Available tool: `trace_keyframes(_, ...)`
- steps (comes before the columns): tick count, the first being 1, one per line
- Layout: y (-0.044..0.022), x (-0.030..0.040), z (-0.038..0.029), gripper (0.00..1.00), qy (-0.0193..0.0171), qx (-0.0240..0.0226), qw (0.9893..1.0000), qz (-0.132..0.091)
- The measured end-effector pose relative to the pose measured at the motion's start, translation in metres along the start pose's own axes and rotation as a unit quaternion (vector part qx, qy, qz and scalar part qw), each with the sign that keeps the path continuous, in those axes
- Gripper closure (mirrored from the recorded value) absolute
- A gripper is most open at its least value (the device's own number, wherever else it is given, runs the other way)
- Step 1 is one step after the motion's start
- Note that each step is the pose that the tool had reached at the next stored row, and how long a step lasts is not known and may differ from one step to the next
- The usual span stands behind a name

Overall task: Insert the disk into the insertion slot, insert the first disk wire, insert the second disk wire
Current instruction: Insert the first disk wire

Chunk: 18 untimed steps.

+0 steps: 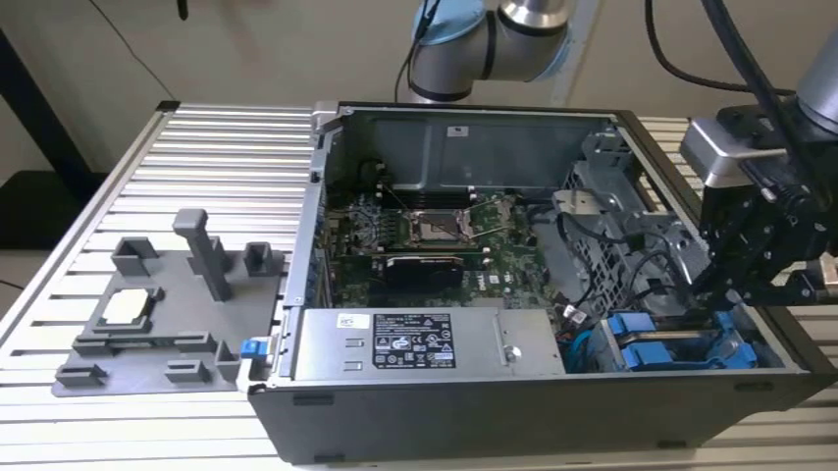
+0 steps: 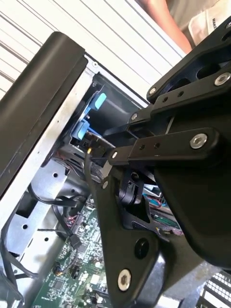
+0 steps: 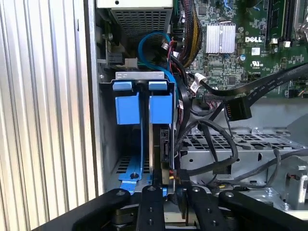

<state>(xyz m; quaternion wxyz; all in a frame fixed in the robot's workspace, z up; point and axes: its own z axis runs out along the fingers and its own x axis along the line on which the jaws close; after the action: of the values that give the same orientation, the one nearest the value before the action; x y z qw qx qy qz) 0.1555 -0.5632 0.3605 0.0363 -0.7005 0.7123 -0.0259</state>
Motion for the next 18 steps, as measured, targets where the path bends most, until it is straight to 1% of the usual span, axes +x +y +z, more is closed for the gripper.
trace_keyframes(9,-0.0022,-0.0025,-0.0319,0.73,0.0004,0.0,1.0,0.0)
trace_keyframes(11,-0.0026,-0.003,-0.0369,0.73,0.0013,0.0,1.0,0.0)
trace_keyframes(12,-0.0027,-0.003,-0.0382,0.73,0.0016,0.0,1.0,0.0)
trace_keyframes(18,-0.0028,-0.0031,-0.0385,0.73,0.0015,0.0,1.0,0.0)
